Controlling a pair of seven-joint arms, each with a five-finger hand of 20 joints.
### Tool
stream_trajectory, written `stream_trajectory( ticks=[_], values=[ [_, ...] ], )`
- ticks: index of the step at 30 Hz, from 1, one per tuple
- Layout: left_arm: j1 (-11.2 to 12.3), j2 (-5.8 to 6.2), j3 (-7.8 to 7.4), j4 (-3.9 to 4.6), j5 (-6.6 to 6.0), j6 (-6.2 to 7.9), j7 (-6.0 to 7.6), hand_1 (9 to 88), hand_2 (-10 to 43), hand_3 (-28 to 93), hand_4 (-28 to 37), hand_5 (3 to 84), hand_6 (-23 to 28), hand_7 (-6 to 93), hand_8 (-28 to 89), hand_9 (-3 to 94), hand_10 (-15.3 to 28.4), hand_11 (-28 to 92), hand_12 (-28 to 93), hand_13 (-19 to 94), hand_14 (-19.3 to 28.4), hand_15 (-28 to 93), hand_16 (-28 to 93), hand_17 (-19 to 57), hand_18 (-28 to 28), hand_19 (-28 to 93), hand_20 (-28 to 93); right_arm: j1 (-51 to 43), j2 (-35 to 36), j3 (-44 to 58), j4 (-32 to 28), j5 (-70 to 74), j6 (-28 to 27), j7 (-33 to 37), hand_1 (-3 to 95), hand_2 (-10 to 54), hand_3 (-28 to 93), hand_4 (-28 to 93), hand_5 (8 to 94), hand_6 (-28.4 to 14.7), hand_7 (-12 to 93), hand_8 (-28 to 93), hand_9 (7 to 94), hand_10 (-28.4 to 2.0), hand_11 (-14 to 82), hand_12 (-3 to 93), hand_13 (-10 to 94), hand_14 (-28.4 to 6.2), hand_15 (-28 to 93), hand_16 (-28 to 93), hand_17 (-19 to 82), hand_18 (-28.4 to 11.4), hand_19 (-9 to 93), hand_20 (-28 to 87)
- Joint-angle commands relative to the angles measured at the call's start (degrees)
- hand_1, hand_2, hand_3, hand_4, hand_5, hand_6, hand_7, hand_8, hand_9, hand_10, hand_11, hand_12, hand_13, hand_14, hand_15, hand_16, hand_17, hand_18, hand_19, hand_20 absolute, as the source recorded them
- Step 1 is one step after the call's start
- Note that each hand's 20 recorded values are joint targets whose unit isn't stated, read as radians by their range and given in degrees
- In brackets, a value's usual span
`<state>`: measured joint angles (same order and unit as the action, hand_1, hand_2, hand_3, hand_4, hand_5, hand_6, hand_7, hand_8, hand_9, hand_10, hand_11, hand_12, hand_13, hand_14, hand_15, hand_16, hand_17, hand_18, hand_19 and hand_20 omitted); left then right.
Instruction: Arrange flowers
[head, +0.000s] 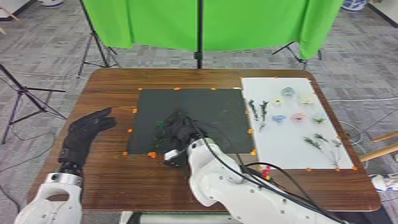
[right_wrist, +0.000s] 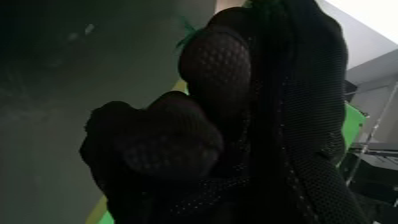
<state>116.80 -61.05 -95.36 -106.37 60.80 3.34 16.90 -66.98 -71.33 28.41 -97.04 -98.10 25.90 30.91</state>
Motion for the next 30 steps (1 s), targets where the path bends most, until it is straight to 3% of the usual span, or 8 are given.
stream_trajectory(
  ticks=[1,9,17,30],
  values=[
    [-0.1,-1.1,-0.09,-0.08,0.4,-0.47,0.59,24.3,-5.1,69,-18.2,51.2,4.2,11.6,-6,50.2,15.0,18,12,42,19.2,20,1,8.7,14.1,13,20,-1.0,-0.9,-0.4,0.6,0.3,-0.6,-0.4,88.1,-9.5,-28,48,81.3,-2.4,35,20,89.7,-12.0,36.1,34.8,94,-1.2,58,33,67,-13.4,93,52],
    [0.1,-1.24,-0.6,-0.57,0.74,-0.87,0.82,24.1,-5.4,69,-17.9,51.1,4.2,11.6,-6,50.1,15.0,18,12,42,19.2,20,1,8.6,14.2,13,20,-0.9,-1.0,0.6,0.7,1.2,-1.4,-0.7,84.8,-9.5,-28,48,80.8,-2.3,34,19,89.7,-12.1,34.4,32.6,94,-2.0,56,33,66,-13.7,93,49],
    [0.1,-1.29,-0.57,-0.61,0.77,-1.23,0.82,24.1,-5.9,69,-17.9,50.8,4.2,11.3,-6,49.9,14.9,18,12,41,19.1,19,1,8.3,14.3,12,20,-1.0,-1.0,1.2,0.7,2.7,-1.9,-0.8,83.1,-9.5,-28,47,81.0,-2.9,28,17,90.6,-12.3,29.1,28.8,94,-2.6,54,34,66,-14.1,93,48],
    [0.0,-1.41,-0.45,-0.59,0.93,-1.4,0.63,24.6,-6.5,69,-17.6,50.8,4.3,11.2,-6,49.6,14.8,18,12,41,19.2,19,1,8.1,14.3,12,20,-1.1,-1.0,1.7,0.9,3.1,-1.9,-1.4,76.8,-9.5,-27,47,80.9,-3.6,24,17,90.6,-13.0,29.3,24.6,94,-2.9,54,33,65,-14.6,93,48]
  ],
)
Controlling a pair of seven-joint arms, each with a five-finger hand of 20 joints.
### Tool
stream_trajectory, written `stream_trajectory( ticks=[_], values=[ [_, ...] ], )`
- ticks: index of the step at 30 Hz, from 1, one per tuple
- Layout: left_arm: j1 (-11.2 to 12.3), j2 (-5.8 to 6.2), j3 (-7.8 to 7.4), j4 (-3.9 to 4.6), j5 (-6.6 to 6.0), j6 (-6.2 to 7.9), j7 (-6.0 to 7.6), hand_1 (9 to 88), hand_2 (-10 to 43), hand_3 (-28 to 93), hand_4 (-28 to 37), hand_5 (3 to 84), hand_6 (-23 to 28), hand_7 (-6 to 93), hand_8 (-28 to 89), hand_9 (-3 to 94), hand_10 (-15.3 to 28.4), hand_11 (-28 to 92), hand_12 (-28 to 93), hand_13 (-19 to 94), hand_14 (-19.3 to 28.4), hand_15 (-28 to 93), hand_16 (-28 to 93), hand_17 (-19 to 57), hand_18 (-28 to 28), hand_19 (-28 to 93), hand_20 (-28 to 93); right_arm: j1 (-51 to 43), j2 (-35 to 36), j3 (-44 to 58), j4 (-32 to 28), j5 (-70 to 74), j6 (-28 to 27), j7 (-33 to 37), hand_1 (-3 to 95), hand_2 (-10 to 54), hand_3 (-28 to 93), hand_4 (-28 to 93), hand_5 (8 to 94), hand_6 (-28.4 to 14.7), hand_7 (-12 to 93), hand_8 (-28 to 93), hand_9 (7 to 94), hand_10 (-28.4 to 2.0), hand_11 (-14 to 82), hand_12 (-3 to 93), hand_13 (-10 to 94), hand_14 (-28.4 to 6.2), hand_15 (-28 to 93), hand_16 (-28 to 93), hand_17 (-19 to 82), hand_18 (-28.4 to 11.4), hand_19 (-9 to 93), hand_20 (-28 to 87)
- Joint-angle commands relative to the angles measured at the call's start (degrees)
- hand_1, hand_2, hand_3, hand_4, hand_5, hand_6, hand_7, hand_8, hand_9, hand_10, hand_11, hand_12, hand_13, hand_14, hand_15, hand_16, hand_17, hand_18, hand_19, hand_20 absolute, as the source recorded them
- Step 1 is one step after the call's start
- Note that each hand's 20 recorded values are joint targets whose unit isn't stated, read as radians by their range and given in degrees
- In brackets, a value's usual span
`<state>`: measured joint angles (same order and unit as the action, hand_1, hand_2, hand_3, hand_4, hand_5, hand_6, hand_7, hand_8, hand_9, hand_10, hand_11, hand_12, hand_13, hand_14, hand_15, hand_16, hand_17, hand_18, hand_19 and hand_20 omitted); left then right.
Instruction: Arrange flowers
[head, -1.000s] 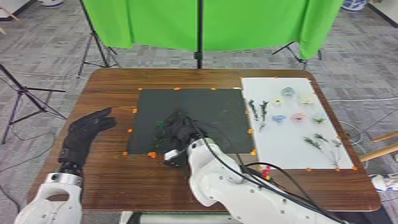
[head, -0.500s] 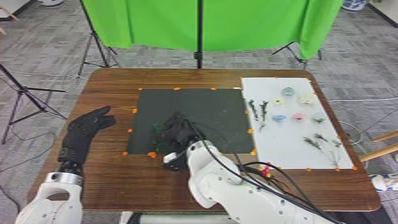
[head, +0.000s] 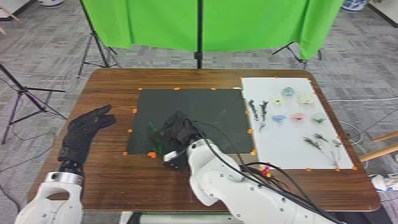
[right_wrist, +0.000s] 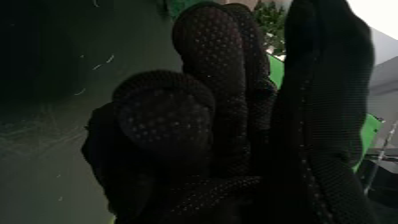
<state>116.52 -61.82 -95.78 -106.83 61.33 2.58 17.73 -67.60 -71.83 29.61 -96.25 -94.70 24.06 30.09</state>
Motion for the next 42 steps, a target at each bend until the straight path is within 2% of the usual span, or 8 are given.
stream_trajectory(
  ticks=[1,2,3,5,7,10,19,42],
  values=[
    [0.4,-0.68,-0.15,-0.23,0.48,-0.69,-0.25,24.6,-6.5,69,-17.6,50.8,4.3,11.1,-6,49.6,14.8,18,12,41,19.2,19,1,8.1,14.3,12,20,-0.5,-0.4,0.4,0.3,-2.0,-0.3,-1.0,70.9,-9.5,-13,39,81.2,-3.6,24,16,90.7,-13.0,28.8,24.3,94,-2.9,54,33,65,-14.5,93,48],
    [0.5,-0.66,-0.25,-0.24,0.53,-0.78,-0.33,24.6,-6.5,69,-17.6,50.8,4.3,11.1,-6,49.6,14.8,18,12,41,19.1,19,1,8.1,14.2,12,20,-0.5,0.0,0.1,0.5,-4.2,-0.5,-1.3,59.0,-9.5,21,14,80.9,-3.6,24,15,90.7,-13.0,29.0,24.6,94,-3.0,53,33,65,-14.7,93,48],
    [0.7,-0.66,-0.36,-0.29,0.43,-0.68,-0.29,24.6,-6.6,69,-17.6,50.8,4.3,11.1,-6,49.6,14.8,18,12,41,19.1,19,1,8.1,14.3,12,20,-0.6,0.3,0.4,0.5,-5.9,-2.2,-1.4,47.4,-9.5,47,-4,80.6,-3.4,25,10,90.6,-13.2,29.1,24.6,94,-3.0,53,34,65,-14.9,93,48],
    [1.1,-0.77,-0.75,-0.55,0.43,-0.4,-0.49,24.6,-6.7,69,-17.5,50.8,4.3,11.1,-6,49.7,14.8,18,12,41,19.1,19,2,8.1,14.3,12,20,-0.7,1.1,0.9,0.1,-8.9,-6.1,-1.1,33.6,-8.4,62,-11,80.6,-3.3,28,-5,90.1,-13.8,29.0,24.8,94,-3.5,52,34,63,-16.0,93,49],
    [1.6,-0.91,-1.29,-0.84,0.37,-0.45,-0.44,24.6,-6.8,69,-17.5,50.8,4.3,11.2,-6,49.7,14.9,18,12,41,19.1,19,2,8.1,14.3,12,20,-0.3,2.3,0.2,-0.4,-12.9,-9.5,-0.6,25.7,-2.9,62,-11,80.7,-3.8,28,-8,89.3,-14.4,28.7,25.0,93,-4.4,51,35,62,-17.0,93,50],
    [2.1,-0.87,-1.92,-1.21,0.52,-0.43,-0.74,24.6,-6.8,69,-17.6,50.8,4.3,11.2,-6,49.7,14.9,18,12,41,19.1,19,2,8.1,14.3,12,20,0.1,3.6,0.0,-2.3,-14.1,-15.6,0.6,21.2,1.3,60,-12,81.6,-4.3,28,-8,89.5,-14.8,28.5,24.9,93,-4.7,51,36,62,-17.5,93,51],
    [2.6,-0.66,-2.34,-1.61,0.39,-0.46,-0.94,24.5,-6.5,69,-17.6,50.8,4.2,11.2,-6,49.7,14.8,18,12,41,19.1,19,1,8.1,14.2,12,20,-0.6,5.2,0.3,-6.0,-16.4,-23.9,2.8,18.0,6.0,55,-13,84.9,-4.2,26,-7,91.9,-14.8,32.7,26.4,94,-4.3,56,34,65,-17.2,93,56],
    [1.2,-0.72,-1.22,-0.85,0.45,-1.15,-1.15,24.6,-6.3,68,-17.6,50.7,4.3,11.2,-6,49.4,14.8,18,12,41,19.2,19,2,8.1,14.2,12,20,-0.3,2.5,2.0,-3.8,-6.2,-25.3,2.5,18.2,7.4,54,-12,81.2,-4.2,16,-8,91.5,-14.9,34.8,27.9,94,-5.0,57,36,64,-18.3,93,59]
  ],
)
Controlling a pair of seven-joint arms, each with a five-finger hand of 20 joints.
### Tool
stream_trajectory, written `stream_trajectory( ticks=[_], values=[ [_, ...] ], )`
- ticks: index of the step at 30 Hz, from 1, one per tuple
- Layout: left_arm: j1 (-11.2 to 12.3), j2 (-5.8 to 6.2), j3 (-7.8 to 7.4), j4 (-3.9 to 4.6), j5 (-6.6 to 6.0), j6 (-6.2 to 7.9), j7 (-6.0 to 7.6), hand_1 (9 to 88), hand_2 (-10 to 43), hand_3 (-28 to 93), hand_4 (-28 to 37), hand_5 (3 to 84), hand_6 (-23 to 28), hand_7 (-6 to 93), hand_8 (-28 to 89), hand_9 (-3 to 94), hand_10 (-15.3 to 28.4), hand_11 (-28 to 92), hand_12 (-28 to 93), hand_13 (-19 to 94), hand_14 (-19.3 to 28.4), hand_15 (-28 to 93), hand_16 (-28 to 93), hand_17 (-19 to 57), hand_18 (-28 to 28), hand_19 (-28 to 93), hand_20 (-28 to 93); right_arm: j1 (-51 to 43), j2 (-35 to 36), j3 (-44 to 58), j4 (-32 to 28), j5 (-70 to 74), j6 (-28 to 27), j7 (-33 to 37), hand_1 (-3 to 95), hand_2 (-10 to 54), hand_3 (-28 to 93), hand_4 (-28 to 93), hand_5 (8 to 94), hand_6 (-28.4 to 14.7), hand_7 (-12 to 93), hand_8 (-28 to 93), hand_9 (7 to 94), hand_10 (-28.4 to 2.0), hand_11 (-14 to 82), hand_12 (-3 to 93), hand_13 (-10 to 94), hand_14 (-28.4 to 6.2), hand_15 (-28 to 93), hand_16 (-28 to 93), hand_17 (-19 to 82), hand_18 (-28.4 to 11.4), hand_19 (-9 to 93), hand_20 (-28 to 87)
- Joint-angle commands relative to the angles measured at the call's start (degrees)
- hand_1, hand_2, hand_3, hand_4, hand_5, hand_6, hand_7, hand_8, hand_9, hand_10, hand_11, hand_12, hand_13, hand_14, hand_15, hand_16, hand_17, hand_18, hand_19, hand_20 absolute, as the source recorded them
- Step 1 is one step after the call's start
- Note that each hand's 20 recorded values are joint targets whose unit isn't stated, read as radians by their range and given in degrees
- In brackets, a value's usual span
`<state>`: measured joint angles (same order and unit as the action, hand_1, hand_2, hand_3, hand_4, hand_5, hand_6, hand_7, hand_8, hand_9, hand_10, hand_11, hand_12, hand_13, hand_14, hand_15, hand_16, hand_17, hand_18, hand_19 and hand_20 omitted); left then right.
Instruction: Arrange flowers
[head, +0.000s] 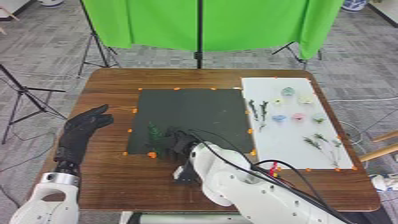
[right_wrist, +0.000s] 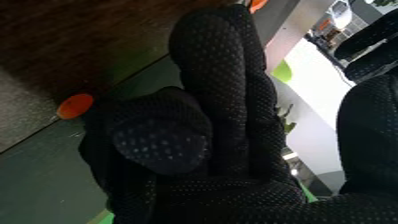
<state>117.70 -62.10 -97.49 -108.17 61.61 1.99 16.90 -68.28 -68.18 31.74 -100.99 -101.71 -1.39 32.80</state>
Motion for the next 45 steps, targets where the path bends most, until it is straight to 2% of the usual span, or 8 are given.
stream_trajectory(
  ticks=[1,10,17,20,26,31,37,45],
  values=[
    [0.0,-0.51,0.53,0.56,0.21,-0.62,-0.24,24.7,-6.3,68,-17.6,50.7,4.3,11.2,-6,49.4,14.9,18,12,41,19.1,19,2,8.1,14.2,12,20,0.4,-1.3,-0.1,1.1,0.7,0.1,-0.4,18.2,7.4,54,-12,80.9,-4.1,16,-8,91.5,-15.0,34.8,27.9,94,-5.0,57,36,64,-18.4,93,59],
    [-0.1,-0.74,0.39,0.58,0.26,-0.63,0.0,24.5,-6.4,68,-17.5,50.6,4.3,11.1,-6,49.4,14.9,18,12,41,19.2,19,2,8.0,14.2,12,20,0.8,0.0,0.2,0.0,1.9,2.0,-0.9,17.9,7.5,55,-12,78.3,-3.8,15,-8,91.1,-15.0,35.1,27.9,93,-5.3,58,36,64,-18.5,93,59],
    [2.3,0.32,-2.0,-1.51,0.21,0.1,0.17,24.6,-6.4,68,-17.6,50.6,4.4,11.1,-6,49.5,14.8,18,12,41,19.2,19,2,8.0,14.2,12,20,-0.2,9.2,7.1,-11.3,5.0,9.0,-4.9,19.3,5.1,57,-12,78.5,-3.5,16,-8,90.3,-14.6,35.5,28.2,93,-5.0,58,36,64,-18.3,93,58],
    [3.8,0.99,-4.06,-2.25,-1.4,1.92,0.15,24.7,-5.2,68,-17.9,50.9,4.3,11.2,-6,49.6,14.9,18,12,41,19.3,19,2,8.1,14.3,12,20,-4.4,14.1,14.2,-16.9,3.7,11.1,-6.5,21.8,1.3,59,-11,77.5,-3.8,16,-8,87.8,-14.5,33.5,28.0,91,-5.3,57,36,61,-18.4,93,58],
    [7.3,1.56,-7.21,-4.44,-4.59,9.66,-1.33,20.7,24.2,64,-28.1,53.0,4.4,11.6,-6,52.2,15.3,19,11,43,19.8,20,-1,10.2,13.7,16,20,-18.4,21.8,32.6,-23.2,-10.5,13.1,-4.2,28.4,-7.3,61,-11,75.0,-4.3,17,-6,83.4,-15.4,28.5,27.7,88,-5.8,58,36,59,-18.4,93,57],
    [9.3,1.16,-9.88,-5.03,-4.07,8.85,-0.99,23.9,29.4,63,-28.2,53.5,4.7,11.8,-6,53.1,15.6,20,10,44,19.2,20,-2,11.6,13.8,18,21,-32.7,25.2,48.0,-25.1,-19.9,8.7,0.4,28.0,-9.5,58,-15,73.8,-5.3,16,-6,81.9,-14.9,28.2,27.9,86,-5.6,58,36,58,-18.0,93,57],
    [9.9,1.36,-10.43,-4.92,-4.21,7.48,-0.69,35.2,19.7,69,-24.1,50.1,5.8,11.9,-7,45.7,15.0,19,10,37,16.0,15,-2,15.7,14.0,20,22,-45.2,24.8,59.5,-24.7,-25.7,5.3,4.3,27.1,-9.5,58,-16,71.9,-5.5,16,-5,79.9,-15.8,27.2,27.7,85,-6.2,59,36,57,-17.8,93,56],
    [10.3,1.08,-10.53,-5.21,-3.26,6.5,-1.51,34.4,13.3,70,-19.6,49.3,5.7,12.2,-6,44.5,14.7,19,10,36,16.6,15,0,16.2,13.3,15,24,-49.0,25.0,60.9,-20.9,-30.8,3.2,6.8,29.8,-9.5,59,-16,70.7,-5.3,15,-5,79.3,-15.3,27.5,27.9,84,-5.9,59,35,57,-17.7,93,56]
  ],
)
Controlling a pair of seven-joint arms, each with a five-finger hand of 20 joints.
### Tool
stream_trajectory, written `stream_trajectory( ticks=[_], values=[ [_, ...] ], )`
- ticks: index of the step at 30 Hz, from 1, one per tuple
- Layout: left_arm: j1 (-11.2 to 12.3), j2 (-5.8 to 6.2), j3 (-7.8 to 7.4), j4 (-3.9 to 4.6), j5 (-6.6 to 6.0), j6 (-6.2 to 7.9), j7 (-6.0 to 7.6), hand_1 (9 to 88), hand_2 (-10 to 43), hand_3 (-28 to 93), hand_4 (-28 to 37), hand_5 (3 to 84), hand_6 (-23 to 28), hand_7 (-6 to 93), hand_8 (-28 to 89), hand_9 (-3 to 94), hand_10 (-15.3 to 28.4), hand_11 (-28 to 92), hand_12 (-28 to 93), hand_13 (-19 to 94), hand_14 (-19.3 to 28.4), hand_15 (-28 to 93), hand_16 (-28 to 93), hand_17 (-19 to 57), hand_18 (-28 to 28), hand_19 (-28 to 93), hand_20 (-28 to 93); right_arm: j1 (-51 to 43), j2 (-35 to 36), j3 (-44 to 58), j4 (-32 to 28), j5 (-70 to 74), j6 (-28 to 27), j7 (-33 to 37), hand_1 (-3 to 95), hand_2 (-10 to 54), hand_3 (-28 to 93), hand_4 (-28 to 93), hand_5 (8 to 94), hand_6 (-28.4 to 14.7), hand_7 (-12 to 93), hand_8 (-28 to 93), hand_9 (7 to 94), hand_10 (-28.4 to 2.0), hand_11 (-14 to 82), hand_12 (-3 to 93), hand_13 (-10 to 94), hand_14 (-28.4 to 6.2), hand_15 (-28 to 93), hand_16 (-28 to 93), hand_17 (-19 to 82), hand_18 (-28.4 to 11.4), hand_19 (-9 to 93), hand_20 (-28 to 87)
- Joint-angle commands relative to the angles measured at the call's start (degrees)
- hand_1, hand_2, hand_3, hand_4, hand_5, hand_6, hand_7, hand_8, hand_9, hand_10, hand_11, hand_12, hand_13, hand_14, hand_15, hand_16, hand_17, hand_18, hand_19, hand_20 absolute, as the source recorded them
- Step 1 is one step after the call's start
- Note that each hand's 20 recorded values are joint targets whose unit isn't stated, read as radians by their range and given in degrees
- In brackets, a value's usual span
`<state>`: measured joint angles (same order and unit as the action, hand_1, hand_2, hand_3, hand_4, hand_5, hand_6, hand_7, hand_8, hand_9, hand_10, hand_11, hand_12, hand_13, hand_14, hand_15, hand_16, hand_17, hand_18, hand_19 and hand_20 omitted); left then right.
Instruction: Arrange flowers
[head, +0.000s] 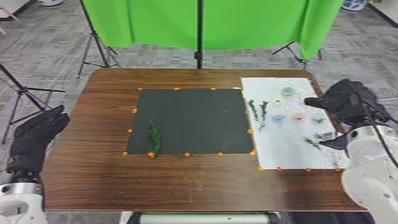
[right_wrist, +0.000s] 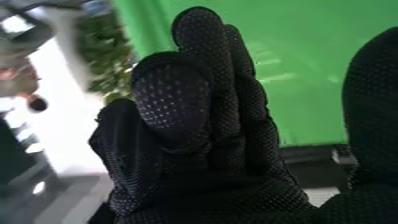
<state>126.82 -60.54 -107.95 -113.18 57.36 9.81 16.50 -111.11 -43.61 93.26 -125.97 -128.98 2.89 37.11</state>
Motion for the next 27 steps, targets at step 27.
stream_trajectory(
  ticks=[27],
  values=[
    [0.4,-0.65,0.82,-0.17,3.34,-4.83,-3.58,31.8,6.5,68,-18.3,49.6,5.9,11.4,-6,46.6,14.9,19,10,38,17.9,17,0,15.3,13.7,14,24,-6.3,0.7,-6.8,13.8,-11.5,3.8,4.7,40.9,-9.5,63,-20,70.1,-3.3,21,-5,79.5,-13.2,34.8,29.7,86,-3.7,59,34,59,-15.6,93,56]
  ],
)
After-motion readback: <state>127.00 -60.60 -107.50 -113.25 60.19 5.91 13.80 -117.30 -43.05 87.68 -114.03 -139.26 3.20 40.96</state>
